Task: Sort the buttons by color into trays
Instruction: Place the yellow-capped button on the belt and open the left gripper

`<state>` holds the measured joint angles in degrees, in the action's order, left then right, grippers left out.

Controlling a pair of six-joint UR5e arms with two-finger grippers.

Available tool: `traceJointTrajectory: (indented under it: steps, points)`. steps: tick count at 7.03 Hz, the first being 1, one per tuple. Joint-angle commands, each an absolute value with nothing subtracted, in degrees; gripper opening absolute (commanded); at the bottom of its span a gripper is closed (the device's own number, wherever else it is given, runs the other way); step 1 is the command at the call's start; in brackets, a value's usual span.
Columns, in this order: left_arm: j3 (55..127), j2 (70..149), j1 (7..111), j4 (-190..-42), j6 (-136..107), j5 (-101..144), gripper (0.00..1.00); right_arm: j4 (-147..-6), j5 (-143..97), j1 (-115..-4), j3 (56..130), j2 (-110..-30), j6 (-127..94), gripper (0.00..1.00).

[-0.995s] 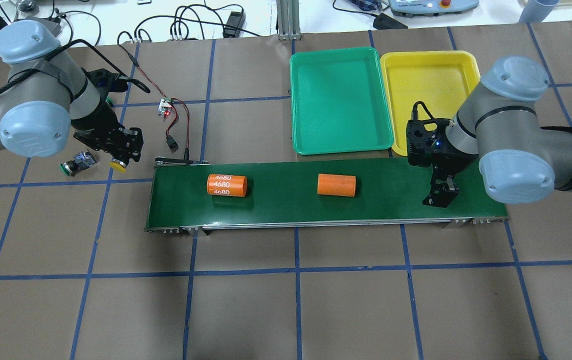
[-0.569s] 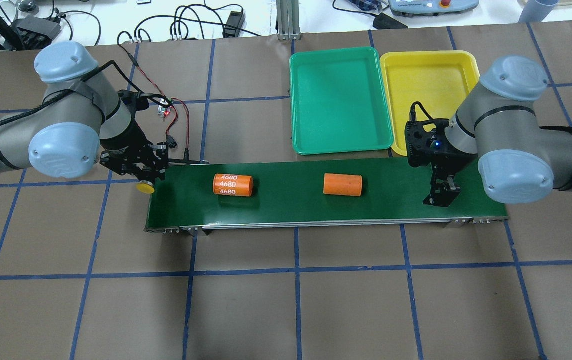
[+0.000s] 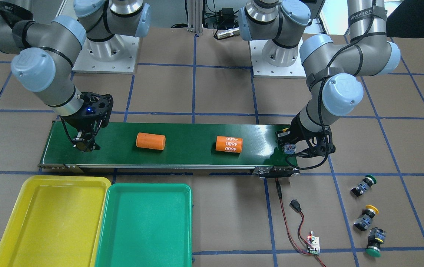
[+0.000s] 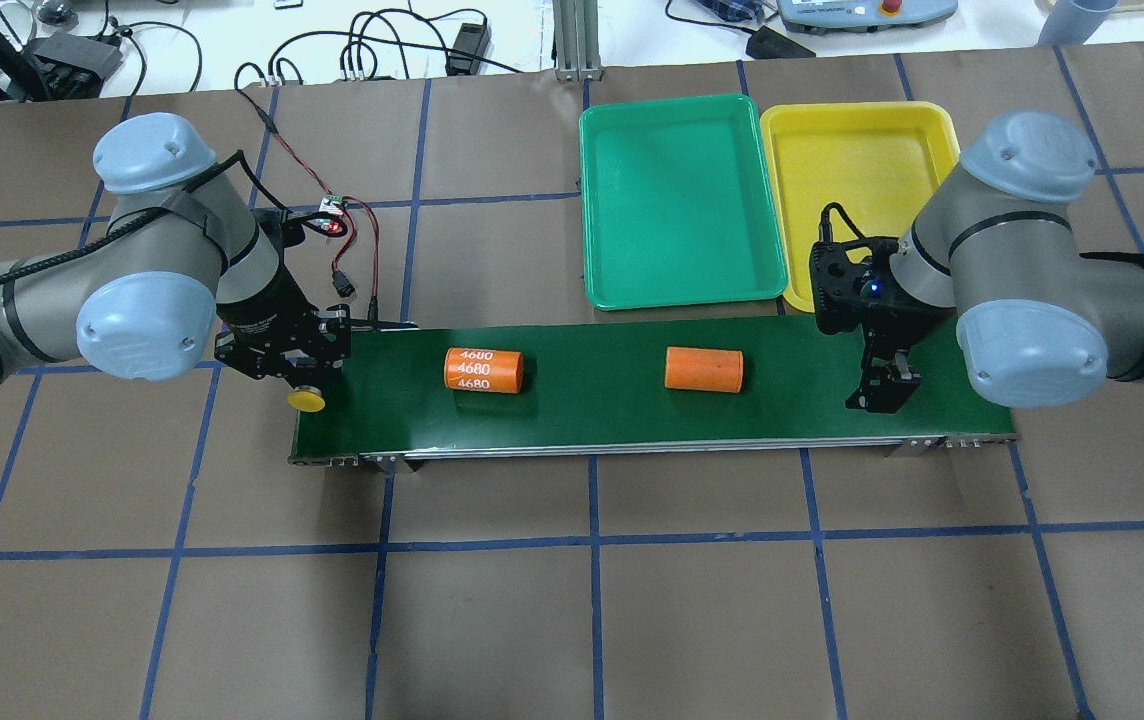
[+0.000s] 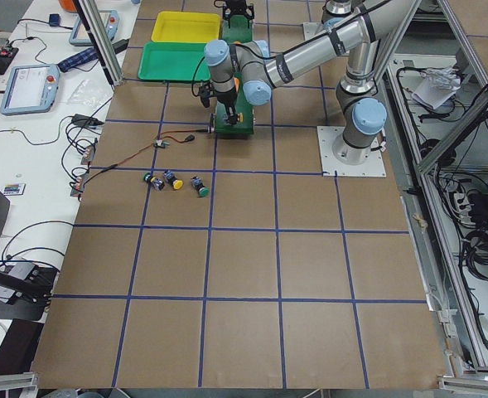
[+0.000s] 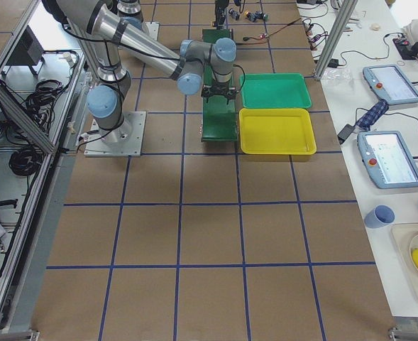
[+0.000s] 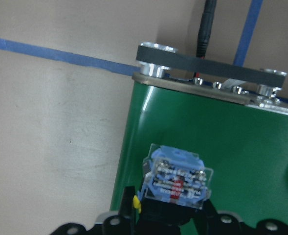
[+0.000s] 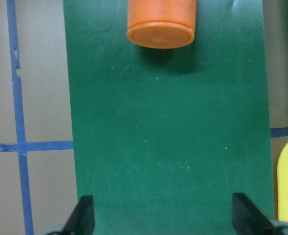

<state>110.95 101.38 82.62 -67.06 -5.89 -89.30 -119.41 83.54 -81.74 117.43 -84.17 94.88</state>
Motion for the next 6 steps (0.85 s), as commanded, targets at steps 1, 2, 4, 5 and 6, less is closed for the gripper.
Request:
traceJointTrajectory:
  steps: [1, 2, 4, 5, 6]
  points:
    - [111.0, 101.6, 82.7, -67.1, -5.9, -89.2, 0.87, -119.4, 84.3, -81.7, 117.4, -84.1, 94.9, 1.0]
    - [110.9, 101.7, 82.8, -67.1, -5.9, -89.2, 1.0, -119.5, 84.5, -81.7, 117.3, -84.0, 94.9, 1.0]
    - [110.0, 100.1, 82.8, -67.0, -5.9, -89.2, 1.0, -119.4, 84.6, -81.7, 117.4, -84.1, 94.8, 1.0]
    - [107.7, 99.1, 82.7, -67.1, -5.2, -89.8, 1.0, -119.4, 84.6, -81.7, 117.3, -84.1, 94.7, 1.0]
    - [103.5, 100.1, 80.6, -67.1, 0.9, -90.2, 1.0, -119.6, 84.7, -81.6, 117.3, -84.1, 94.2, 1.0]
